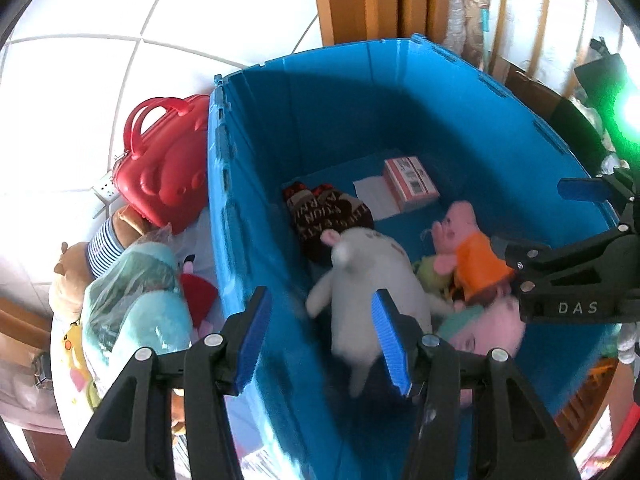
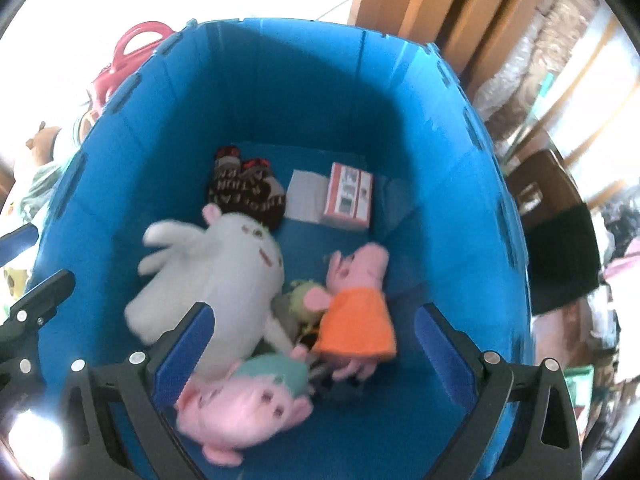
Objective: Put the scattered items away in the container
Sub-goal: 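Lift both open tools up out of the blue crate, then move both tools back over the table toward the remaining plush toys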
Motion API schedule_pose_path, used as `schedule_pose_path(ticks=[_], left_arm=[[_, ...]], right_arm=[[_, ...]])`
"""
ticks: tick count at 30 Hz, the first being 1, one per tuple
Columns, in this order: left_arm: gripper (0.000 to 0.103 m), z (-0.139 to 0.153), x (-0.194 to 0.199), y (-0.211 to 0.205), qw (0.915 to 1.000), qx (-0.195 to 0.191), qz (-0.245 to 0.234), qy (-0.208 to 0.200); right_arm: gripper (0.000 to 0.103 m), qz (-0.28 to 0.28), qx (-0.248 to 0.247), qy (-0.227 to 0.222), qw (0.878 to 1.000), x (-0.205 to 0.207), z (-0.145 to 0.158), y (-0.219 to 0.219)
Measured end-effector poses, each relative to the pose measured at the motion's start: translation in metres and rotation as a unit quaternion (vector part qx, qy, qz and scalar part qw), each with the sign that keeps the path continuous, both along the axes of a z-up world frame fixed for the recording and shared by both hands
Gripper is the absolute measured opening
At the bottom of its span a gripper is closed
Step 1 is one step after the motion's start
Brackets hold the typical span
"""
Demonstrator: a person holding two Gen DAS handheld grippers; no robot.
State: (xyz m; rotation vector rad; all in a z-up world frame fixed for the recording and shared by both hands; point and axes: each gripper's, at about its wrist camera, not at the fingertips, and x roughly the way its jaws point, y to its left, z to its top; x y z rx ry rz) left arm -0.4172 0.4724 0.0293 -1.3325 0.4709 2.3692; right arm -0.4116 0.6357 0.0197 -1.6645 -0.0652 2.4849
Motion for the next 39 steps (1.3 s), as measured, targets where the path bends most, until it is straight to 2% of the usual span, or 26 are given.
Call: schedule_pose_path(ticks=[8, 18, 32, 36, 39], left_arm=[[0.051, 0.006, 0.061, -0.040, 0.9997, 0.011, -0.001, 0.022], [0.051, 0.008, 0.123, -0.082, 0.9969, 0.040, 0.056, 0.038], [0.051, -0.018, 0.205, -0.117, 0.9914, 0.041, 0.107, 0.062], [0.051, -0.029, 0.225, -0.131, 0.9878, 0.043, 0.127, 0.078], [0.051, -0.042, 0.236, -0.144, 0.9847, 0.049, 0.150, 0.073]], right_arm=[[0.102, -0.008, -0.007, 0.030, 1.000, 0.061, 0.014, -0.030], [0.102, 0.066, -0.025, 0.086, 0.994, 0.131, 0.033, -0.069], [0.102, 0.110, -0.063, 0.115, 0.985, 0.205, 0.010, -0.076], [0.102, 0.120, -0.055, 0.129, 0.983, 0.224, 0.005, -0.085], [0.102, 0.124, -0.052, 0.141, 0.981, 0.238, -0.001, -0.092]])
